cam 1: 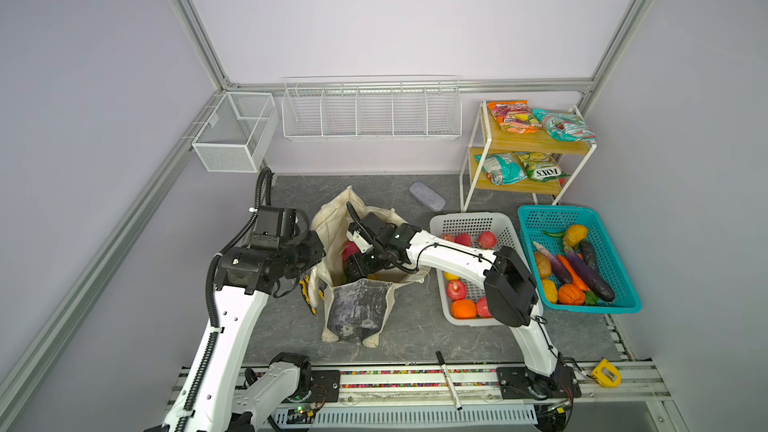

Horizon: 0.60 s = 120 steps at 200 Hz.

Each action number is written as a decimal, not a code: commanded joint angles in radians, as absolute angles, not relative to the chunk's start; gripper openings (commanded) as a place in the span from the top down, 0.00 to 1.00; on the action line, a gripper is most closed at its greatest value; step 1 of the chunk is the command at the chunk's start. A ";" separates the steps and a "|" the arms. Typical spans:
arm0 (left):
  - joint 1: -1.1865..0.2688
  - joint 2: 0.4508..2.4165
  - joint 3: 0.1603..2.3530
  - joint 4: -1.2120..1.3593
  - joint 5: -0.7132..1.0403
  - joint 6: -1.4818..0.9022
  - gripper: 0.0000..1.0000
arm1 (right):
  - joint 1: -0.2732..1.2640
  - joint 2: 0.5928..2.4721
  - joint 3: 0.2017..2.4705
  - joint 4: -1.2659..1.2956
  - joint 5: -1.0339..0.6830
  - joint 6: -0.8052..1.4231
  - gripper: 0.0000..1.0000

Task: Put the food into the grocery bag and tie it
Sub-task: 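Lower the broccoli into the bag and open the right gripper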

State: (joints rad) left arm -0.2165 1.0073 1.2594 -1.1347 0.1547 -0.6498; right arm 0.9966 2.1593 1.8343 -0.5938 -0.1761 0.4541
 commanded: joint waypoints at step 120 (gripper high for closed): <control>-0.232 1.024 1.303 -1.111 0.146 -0.641 1.00 | 0.946 1.970 2.060 -0.753 -0.070 0.312 0.12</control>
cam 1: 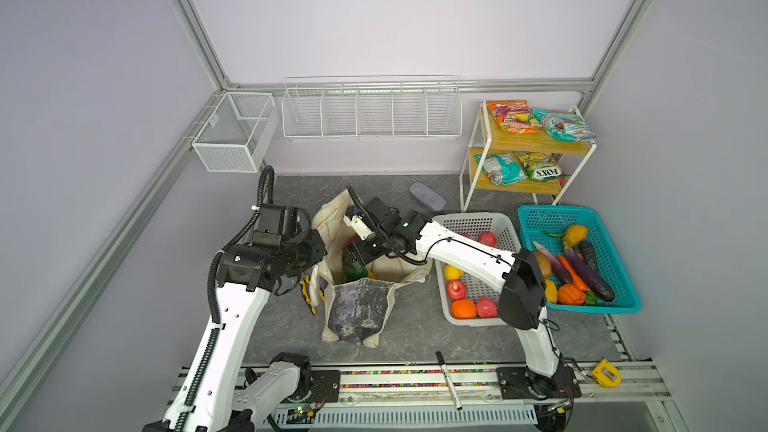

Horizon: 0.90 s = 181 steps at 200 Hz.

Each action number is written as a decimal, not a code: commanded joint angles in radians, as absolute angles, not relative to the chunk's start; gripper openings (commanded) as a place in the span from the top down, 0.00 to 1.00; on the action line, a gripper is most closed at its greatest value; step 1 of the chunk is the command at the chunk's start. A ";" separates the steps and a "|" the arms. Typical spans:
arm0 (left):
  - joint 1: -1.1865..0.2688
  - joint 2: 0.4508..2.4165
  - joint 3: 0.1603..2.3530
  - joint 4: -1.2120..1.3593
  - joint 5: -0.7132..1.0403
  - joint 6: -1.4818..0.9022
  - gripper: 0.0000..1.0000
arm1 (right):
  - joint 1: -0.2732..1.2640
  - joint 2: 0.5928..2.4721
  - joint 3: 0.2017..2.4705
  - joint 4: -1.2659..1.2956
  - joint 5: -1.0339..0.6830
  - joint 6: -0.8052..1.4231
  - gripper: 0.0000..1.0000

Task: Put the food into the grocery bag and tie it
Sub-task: 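Lower the broccoli into the bag and open the right gripper, then move the right gripper back over the teal basket and lower toward vegetables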

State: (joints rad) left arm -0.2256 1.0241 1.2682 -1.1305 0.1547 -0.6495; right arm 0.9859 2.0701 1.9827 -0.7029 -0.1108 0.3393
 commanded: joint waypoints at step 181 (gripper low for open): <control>-0.232 1.014 1.278 -1.134 0.150 -0.660 1.00 | 0.104 1.256 1.431 -1.171 0.646 1.053 0.12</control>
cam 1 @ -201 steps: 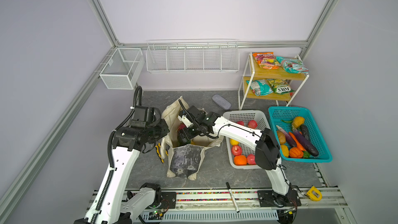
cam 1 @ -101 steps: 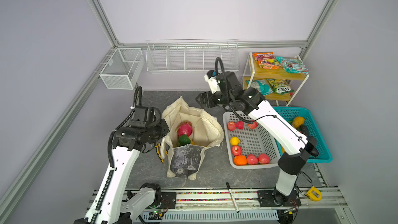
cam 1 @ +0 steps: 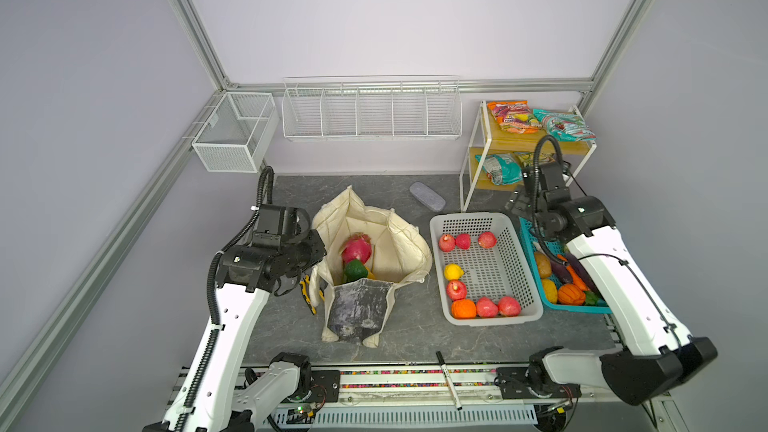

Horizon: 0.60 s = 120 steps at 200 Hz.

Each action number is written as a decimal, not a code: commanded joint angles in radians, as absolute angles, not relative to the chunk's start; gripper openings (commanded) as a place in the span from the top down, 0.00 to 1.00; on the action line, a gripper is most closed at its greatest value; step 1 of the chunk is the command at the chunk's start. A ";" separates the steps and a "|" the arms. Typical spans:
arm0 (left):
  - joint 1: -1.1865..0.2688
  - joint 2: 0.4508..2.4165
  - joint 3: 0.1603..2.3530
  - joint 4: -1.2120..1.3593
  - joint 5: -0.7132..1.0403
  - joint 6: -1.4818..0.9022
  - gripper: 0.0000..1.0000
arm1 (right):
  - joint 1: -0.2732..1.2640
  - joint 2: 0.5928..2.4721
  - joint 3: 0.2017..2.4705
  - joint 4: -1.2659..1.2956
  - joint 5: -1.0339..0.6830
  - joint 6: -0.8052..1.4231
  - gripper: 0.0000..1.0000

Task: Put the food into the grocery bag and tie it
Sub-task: 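Move the right gripper back over the teal basket and lower toward vegetables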

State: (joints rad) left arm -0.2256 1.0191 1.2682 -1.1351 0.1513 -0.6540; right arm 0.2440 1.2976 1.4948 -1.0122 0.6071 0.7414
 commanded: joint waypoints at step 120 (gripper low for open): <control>-0.233 1.051 1.301 -1.165 0.170 -0.664 1.00 | -0.147 1.669 1.595 -1.616 0.677 1.321 0.11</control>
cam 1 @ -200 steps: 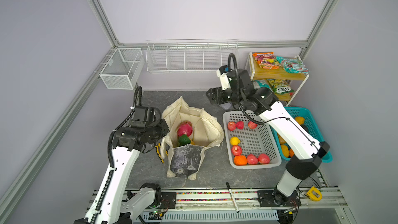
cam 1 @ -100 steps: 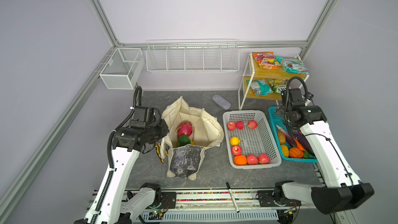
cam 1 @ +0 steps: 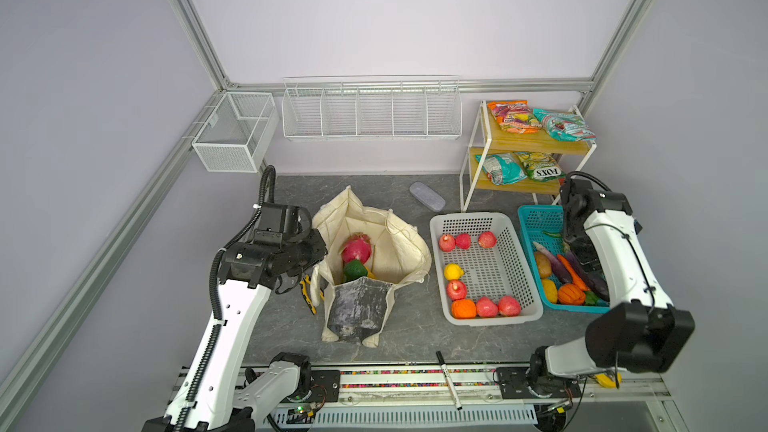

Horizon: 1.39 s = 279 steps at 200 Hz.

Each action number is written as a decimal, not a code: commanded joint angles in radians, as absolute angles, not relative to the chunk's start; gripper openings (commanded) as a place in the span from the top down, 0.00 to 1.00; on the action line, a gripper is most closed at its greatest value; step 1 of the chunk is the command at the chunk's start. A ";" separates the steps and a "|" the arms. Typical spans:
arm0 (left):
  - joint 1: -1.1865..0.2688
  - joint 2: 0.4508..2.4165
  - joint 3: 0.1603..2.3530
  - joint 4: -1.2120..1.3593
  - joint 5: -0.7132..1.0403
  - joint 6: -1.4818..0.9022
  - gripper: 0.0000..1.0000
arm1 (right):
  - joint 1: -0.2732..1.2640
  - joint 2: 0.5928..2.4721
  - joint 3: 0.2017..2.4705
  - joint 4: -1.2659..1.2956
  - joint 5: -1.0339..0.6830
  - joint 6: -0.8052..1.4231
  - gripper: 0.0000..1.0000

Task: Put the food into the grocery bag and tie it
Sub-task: 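Move the right gripper back over the teal basket and lower toward vegetables, then close the right gripper on the orange pumpkin in the teal basket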

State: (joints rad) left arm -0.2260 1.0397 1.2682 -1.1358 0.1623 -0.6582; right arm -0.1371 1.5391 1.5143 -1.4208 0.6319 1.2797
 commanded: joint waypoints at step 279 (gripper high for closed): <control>-0.235 1.054 1.293 -1.177 0.140 -0.664 1.00 | -0.280 1.698 1.211 -1.136 0.463 0.640 0.10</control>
State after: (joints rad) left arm -0.2295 1.0622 1.2995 -1.1809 0.1356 -0.6582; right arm -0.2672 1.7233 1.2304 -1.1458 0.4896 0.6930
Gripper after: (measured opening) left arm 0.051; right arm 0.898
